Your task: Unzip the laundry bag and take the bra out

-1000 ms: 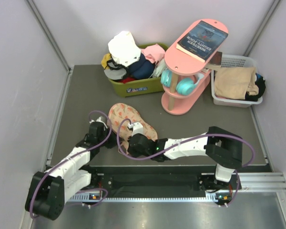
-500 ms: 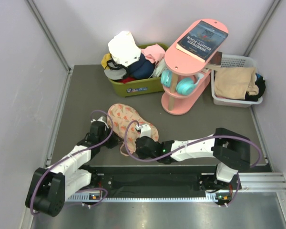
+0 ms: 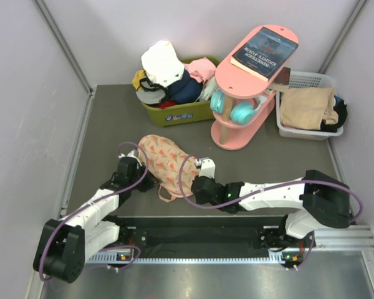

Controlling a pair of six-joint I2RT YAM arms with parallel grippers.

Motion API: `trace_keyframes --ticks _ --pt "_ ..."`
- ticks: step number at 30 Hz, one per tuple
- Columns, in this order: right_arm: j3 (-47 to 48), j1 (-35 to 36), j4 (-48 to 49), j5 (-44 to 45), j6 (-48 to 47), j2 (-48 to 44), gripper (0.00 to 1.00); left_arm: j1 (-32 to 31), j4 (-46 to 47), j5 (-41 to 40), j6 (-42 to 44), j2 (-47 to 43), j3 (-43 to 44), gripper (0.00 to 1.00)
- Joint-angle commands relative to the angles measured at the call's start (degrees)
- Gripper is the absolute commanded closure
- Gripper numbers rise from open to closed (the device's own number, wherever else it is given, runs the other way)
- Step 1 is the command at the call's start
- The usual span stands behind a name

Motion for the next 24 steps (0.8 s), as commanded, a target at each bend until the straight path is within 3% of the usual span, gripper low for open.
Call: trace_keyframes --ticks 1,12,19,21,24 --pt "-1.38 -2.55 -2.5 4.0 -0.8 -3.47 1.0 0.43 -0.55 -2.76 1.89 -0.08 2.02 1.0" --pt "-0.86 -2.9 0.39 1.2 -2.82 -2.5 1.0 0.43 -0.46 -3.55 4.17 3.08 4.74 1.0" --pt "1.77 1.57 1.46 -1.62 -2.64 0.74 1.0 0.43 0.16 -0.74 8.83 9.49 11.33 1.0" --pt "3.7 2.89 2.15 -2.76 -2.38 2.85 1.0 0.43 -0.11 0.58 10.06 11.43 13.26 0.97" --pt "6.6 5.27 4.17 -4.6 -2.2 6.02 1.0 0.34 -0.46 1.55 11.2 12.49 14.58 0.85"
